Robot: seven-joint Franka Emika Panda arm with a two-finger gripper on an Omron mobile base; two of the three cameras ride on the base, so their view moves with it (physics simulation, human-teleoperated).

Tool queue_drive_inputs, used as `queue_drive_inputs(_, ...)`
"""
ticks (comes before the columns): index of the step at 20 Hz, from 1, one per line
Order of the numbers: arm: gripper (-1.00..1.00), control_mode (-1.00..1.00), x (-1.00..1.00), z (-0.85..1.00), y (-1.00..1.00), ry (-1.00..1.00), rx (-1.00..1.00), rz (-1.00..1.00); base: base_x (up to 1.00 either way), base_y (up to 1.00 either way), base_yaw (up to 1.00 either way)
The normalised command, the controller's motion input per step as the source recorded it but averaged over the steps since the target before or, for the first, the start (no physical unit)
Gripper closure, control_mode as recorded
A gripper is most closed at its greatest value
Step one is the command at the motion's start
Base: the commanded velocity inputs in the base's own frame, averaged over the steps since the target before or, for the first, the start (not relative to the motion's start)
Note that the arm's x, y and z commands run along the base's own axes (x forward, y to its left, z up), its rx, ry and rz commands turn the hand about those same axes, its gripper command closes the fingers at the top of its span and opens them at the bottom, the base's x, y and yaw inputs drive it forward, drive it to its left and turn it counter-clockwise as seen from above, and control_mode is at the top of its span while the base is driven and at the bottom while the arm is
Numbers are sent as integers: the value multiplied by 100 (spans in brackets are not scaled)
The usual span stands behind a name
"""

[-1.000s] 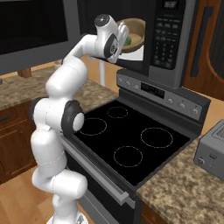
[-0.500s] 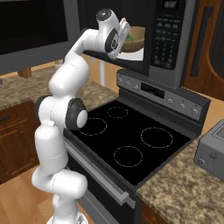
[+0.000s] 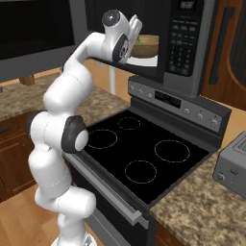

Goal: Pick the broccoli from the sink and place it in the bowl. Then pick the bowl and place it in the microwave. Then close the microwave door and press the start button.

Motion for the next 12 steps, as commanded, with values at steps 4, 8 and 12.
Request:
queue_drive_inputs(4, -100, -100, -100, 17, 5, -2, 0, 3, 0, 0, 0)
queue_drive_inputs(8, -100, -100, -100, 0, 32, -26, 0, 7, 0, 0, 0)
queue_drive_inputs(12, -100, -100, -100, 0, 37, -26, 0, 10, 0, 0, 0)
